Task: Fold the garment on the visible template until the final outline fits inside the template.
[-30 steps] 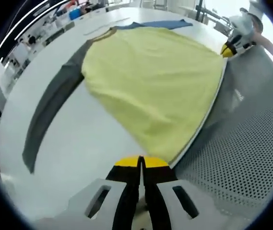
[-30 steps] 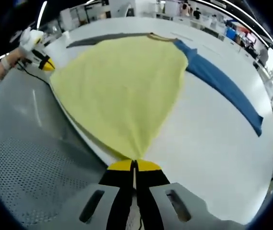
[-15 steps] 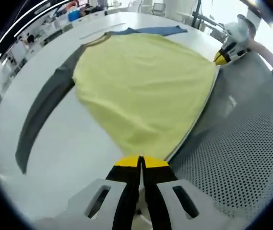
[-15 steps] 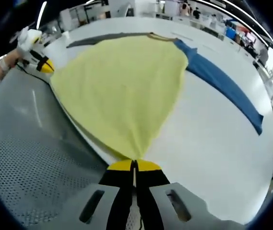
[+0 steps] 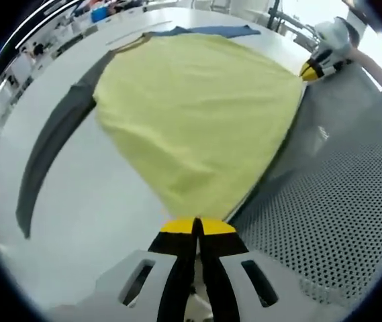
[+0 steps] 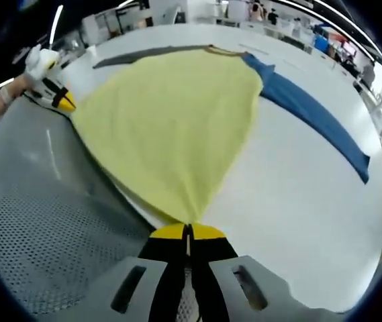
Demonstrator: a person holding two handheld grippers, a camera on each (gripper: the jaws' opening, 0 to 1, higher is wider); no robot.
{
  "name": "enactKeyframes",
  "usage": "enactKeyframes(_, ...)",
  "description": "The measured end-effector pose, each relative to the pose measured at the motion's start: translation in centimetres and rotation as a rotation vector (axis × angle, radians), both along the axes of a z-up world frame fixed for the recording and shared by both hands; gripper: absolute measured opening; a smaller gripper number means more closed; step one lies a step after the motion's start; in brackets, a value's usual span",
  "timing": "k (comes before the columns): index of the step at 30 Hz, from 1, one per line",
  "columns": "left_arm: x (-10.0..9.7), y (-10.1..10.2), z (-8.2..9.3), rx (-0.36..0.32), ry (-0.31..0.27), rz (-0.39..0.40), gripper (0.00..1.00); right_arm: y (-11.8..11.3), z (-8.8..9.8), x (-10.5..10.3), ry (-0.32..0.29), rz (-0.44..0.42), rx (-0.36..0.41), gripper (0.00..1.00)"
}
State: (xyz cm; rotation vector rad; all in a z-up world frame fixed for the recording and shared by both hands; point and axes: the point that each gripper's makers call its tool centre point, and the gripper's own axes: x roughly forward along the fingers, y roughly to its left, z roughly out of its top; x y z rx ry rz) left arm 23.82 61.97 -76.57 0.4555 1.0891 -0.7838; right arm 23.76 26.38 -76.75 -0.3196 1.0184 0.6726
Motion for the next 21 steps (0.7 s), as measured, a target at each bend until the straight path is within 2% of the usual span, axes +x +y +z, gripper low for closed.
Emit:
enactKeyframes(10,-0.14,-0.25,0.24,-0.019,-0.003,0.028,0.0,0.03,-0.08,-0.11,0.004,0.009,0.0,0.02)
enactKeyframes(14,-0.16,-0.46,0.28,0.005,-0.01,0.013,0.0,0.04,-0.08,-0.07,-0.002,0.023,0.001,0.02)
enactKeyframes(21,-0.13,-0.34,0.26,0.01,-0.051,0.015,0.0,0.15,-0.06,0.09,-0.024,0.018,0.005,0.02)
